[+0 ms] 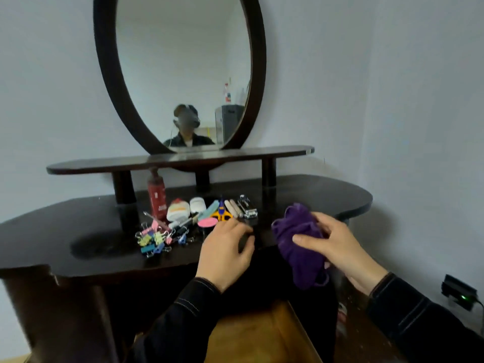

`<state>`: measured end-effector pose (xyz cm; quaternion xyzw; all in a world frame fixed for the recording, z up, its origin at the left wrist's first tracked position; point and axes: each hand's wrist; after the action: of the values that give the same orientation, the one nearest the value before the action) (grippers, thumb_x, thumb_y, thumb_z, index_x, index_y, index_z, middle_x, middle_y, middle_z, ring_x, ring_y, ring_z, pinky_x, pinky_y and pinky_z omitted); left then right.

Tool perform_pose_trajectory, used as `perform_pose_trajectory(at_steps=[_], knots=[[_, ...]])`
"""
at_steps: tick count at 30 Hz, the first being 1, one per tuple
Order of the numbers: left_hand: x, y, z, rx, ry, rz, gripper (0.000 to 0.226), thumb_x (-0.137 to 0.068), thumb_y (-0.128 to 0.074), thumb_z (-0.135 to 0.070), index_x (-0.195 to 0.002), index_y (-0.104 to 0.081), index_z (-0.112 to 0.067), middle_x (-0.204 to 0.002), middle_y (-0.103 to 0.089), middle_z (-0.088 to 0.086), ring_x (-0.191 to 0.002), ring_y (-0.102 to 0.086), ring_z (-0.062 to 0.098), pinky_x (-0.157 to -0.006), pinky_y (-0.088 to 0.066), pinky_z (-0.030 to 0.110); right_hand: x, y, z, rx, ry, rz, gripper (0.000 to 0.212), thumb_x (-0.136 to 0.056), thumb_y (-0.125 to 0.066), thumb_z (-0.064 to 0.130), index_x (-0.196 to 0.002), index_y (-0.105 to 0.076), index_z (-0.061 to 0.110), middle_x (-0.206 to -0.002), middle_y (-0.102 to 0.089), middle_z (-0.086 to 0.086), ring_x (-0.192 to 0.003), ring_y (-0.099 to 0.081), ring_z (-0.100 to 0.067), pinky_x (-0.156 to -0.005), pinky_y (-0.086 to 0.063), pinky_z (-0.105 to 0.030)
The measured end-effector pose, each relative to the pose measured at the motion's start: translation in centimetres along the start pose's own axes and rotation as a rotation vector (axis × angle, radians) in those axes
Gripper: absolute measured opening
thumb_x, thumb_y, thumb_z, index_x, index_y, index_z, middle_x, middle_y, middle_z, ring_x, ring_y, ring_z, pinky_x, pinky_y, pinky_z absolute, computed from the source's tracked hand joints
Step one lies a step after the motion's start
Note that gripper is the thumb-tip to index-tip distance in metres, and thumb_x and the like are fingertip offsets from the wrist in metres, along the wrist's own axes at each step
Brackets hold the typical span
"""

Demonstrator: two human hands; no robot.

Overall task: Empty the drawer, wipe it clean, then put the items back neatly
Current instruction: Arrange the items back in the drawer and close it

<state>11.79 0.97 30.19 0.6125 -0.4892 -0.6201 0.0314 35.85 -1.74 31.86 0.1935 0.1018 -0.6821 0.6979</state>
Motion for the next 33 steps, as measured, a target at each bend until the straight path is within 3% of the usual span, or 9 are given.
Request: perform_pose_trajectory(at_steps=[4, 6, 9, 11, 14, 18, 23, 29, 33], knots=[[0.2, -1.4, 0.7, -0.279, 0.033, 0.070, 0.042, -0.095, -0.034, -0.046, -0.089, -0.071, -0.025, -0.090, -0.058, -0.009, -0.087, -0.054, 0.016, -0.071, -0.046, 0.035, -7.1, 0.8, 1.6, 0.085, 0.058, -0.177, 0.044, -0.078, -0.086, 0.017, -0.114, -0.063, 0.029, -0.106, -0.073, 0.012, -0.094, -0.070, -0.005, -0.073, -0.052, -0.017], [0.2, -1.7, 0.5, -0.259, 0.050, 0.016, 0.040, -0.091, -0.037, -0.045, -0.083, -0.070, -0.025, -0.084, -0.057, -0.010, -0.082, -0.053, 0.015, -0.066, -0.045, 0.033, -10.8, 0.7, 1.5, 0.326, 0.127, -0.263, 0.048, -0.084, -0.079, 0.023, -0.126, -0.056, 0.030, -0.113, -0.063, 0.014, -0.098, -0.062, -0.008, -0.078, -0.049, -0.024], [-0.5, -1.4, 0.4, -0.236, 0.123, 0.045, 0.037, -0.087, -0.039, -0.048, -0.087, -0.069, -0.027, -0.087, -0.056, -0.012, -0.086, -0.052, 0.011, -0.069, -0.044, 0.028, -14.6, 0.1, -0.8, 0.815, 0.203, -0.343, 0.054, -0.092, -0.067, 0.027, -0.140, -0.043, 0.032, -0.127, -0.052, -0.001, -0.104, -0.058, -0.021, -0.079, -0.051, -0.036], [-0.9, -1.3, 0.7, -0.229, 0.140, 0.079, 0.035, -0.086, -0.042, -0.050, -0.090, -0.069, -0.028, -0.091, -0.056, -0.013, -0.090, -0.051, 0.009, -0.070, -0.043, 0.026, -15.7, -0.5, -3.6, 1.031, 0.082, -0.204, 0.064, -0.094, -0.062, 0.032, -0.150, -0.032, 0.030, -0.142, -0.044, -0.011, -0.120, -0.052, -0.032, -0.092, -0.052, -0.045], [-1.4, -1.1, 1.5, -0.184, 0.141, 0.133, 0.034, -0.086, -0.049, -0.055, -0.094, -0.070, -0.031, -0.091, -0.054, -0.015, -0.090, -0.048, 0.004, -0.068, -0.040, 0.024, -15.8, -1.9, -6.9, 1.234, -0.130, 0.052, 0.072, -0.099, -0.045, 0.053, -0.160, -0.016, 0.029, -0.160, -0.028, -0.014, -0.143, -0.033, -0.037, -0.115, -0.033, -0.049], [-2.3, -0.8, 2.3, -0.128, 0.153, 0.196, 0.032, -0.083, -0.055, -0.059, -0.094, -0.070, -0.033, -0.089, -0.051, -0.016, -0.090, -0.048, 0.003, -0.069, -0.040, 0.025, -15.2, -2.3, -7.0, 1.256, -0.071, 0.034, 0.074, -0.098, -0.041, 0.061, -0.160, -0.016, 0.030, -0.165, -0.021, -0.012, -0.149, -0.024, -0.035, -0.119, -0.026, -0.050], [-2.3, -0.5, 2.4, -0.058, 0.167, 0.199, 0.033, -0.080, -0.054, -0.058, -0.094, -0.071, -0.033, -0.091, -0.053, -0.016, -0.093, -0.048, 0.002, -0.073, -0.042, 0.026, -14.1, -2.8, -6.6, 1.304, 0.064, -0.061, 0.073, -0.095, -0.052, 0.056, -0.157, -0.026, 0.029, -0.164, -0.023, -0.009, -0.150, -0.023, -0.032, -0.119, -0.026, -0.046], [-2.0, 0.3, 2.8, 0.131, 0.250, 0.138, 0.018, -0.085, -0.057, -0.033, -0.095, -0.072, -0.030, -0.094, -0.062, -0.018, -0.093, -0.054, -0.003, -0.082, -0.046, 0.019, -12.0, -8.1, -5.6, 1.257, 0.335, -0.079, 0.055, -0.096, -0.054, 0.040, -0.148, -0.043, 0.026, -0.151, -0.042, -0.001, -0.141, -0.038, -0.022, -0.107, -0.042, -0.038], [-1.7, 0.9, 3.0, 0.284, 0.344, -0.017, 0.020, -0.084, -0.061, -0.017, -0.094, -0.073, -0.030, -0.089, -0.066, -0.017, -0.086, -0.059, 0.000, -0.084, -0.049, 0.023, -11.3, -12.4, -5.3, 1.144, 0.449, 0.056, 0.051, -0.101, -0.045, 0.034, -0.151, -0.037, 0.025, -0.152, -0.039, 0.002, -0.141, -0.036, -0.020, -0.106, -0.041, -0.035]])
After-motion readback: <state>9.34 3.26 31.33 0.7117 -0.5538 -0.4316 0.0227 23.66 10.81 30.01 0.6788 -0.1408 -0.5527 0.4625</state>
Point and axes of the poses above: each hand's wrist, its own x-axis away from the middle knuckle, its own y-axis out of the back of the hand, z = x × y
